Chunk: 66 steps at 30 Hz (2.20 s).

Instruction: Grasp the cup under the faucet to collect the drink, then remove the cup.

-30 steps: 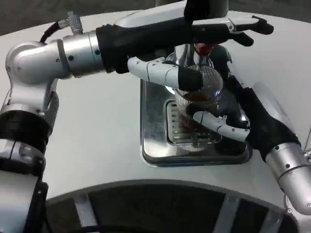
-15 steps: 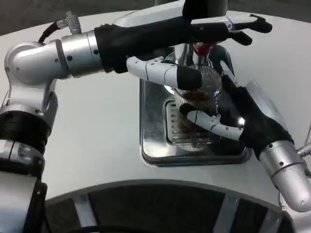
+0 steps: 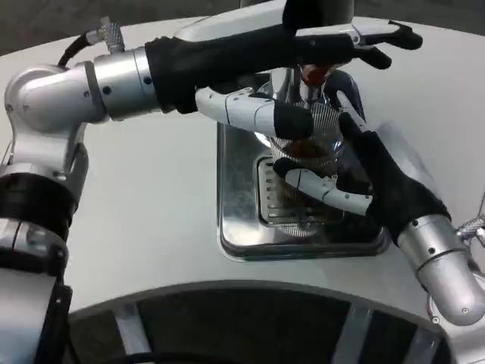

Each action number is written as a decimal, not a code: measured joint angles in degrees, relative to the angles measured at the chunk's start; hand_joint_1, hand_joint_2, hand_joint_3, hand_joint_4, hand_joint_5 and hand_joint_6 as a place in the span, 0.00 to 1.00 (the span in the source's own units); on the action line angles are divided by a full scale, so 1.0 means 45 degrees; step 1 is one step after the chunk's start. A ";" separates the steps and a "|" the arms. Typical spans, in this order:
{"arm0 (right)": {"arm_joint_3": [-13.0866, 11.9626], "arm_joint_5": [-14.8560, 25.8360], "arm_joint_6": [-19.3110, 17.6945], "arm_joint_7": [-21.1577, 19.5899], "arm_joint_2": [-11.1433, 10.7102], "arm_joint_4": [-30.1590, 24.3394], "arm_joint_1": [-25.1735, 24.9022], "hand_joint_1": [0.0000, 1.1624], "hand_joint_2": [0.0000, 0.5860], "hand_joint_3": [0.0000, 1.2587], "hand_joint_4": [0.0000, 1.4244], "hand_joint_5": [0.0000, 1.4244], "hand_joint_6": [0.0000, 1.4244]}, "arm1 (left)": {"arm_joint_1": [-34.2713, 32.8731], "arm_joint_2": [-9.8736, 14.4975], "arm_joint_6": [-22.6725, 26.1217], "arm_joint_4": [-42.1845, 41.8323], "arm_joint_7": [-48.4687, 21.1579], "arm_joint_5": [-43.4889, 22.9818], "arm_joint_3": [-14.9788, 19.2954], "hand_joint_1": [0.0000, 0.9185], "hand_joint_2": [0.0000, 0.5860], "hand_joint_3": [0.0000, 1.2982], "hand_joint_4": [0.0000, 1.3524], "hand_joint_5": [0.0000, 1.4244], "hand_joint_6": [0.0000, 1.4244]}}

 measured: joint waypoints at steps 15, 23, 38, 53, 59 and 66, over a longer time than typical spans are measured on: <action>0.0181 0.0028 -0.0040 -0.0078 0.0255 0.0338 -0.0312 0.40 0.32 0.00 0.00 0.00 0.00 | 0.0021 0.0209 0.0355 0.0010 0.0272 -0.0041 0.0188 0.00 0.14 0.08 0.03 0.12 0.01; 0.0174 0.0030 -0.0041 -0.0078 0.0247 0.0348 -0.0337 0.40 0.33 0.00 0.00 0.00 0.00 | 0.0026 0.0198 0.1367 0.0185 0.0382 -0.0520 0.0634 0.00 0.14 0.09 0.05 0.14 0.02; 0.0132 0.0202 -0.0043 -0.0079 0.0180 0.0325 -0.0336 0.40 0.33 0.00 0.00 0.00 0.00 | -0.0259 -0.0107 0.5663 0.0065 -0.0546 -0.1749 0.1604 0.00 0.15 0.03 0.00 0.09 0.05; 0.0088 0.0224 -0.0104 -0.0338 0.0068 0.0190 -0.0340 0.41 0.34 0.00 0.00 0.00 0.00 | -0.0076 -0.0231 0.9592 -0.1077 -0.0982 -0.2078 0.2246 0.00 0.17 0.00 0.00 0.03 0.01; 0.0089 0.0242 -0.0106 -0.0341 0.0039 0.0194 -0.0358 0.41 0.34 0.00 0.00 0.00 0.00 | -0.0078 -0.0229 1.0054 -0.1518 -0.0998 -0.2159 0.2606 0.00 0.17 0.00 0.00 0.03 0.01; 0.0092 0.0255 -0.0105 -0.0341 0.0026 0.0244 -0.0418 0.41 0.34 0.00 0.00 0.00 0.00 | -0.0099 -0.0169 1.0296 -0.1904 -0.1008 -0.2284 0.2834 0.00 0.17 0.00 0.00 0.05 0.01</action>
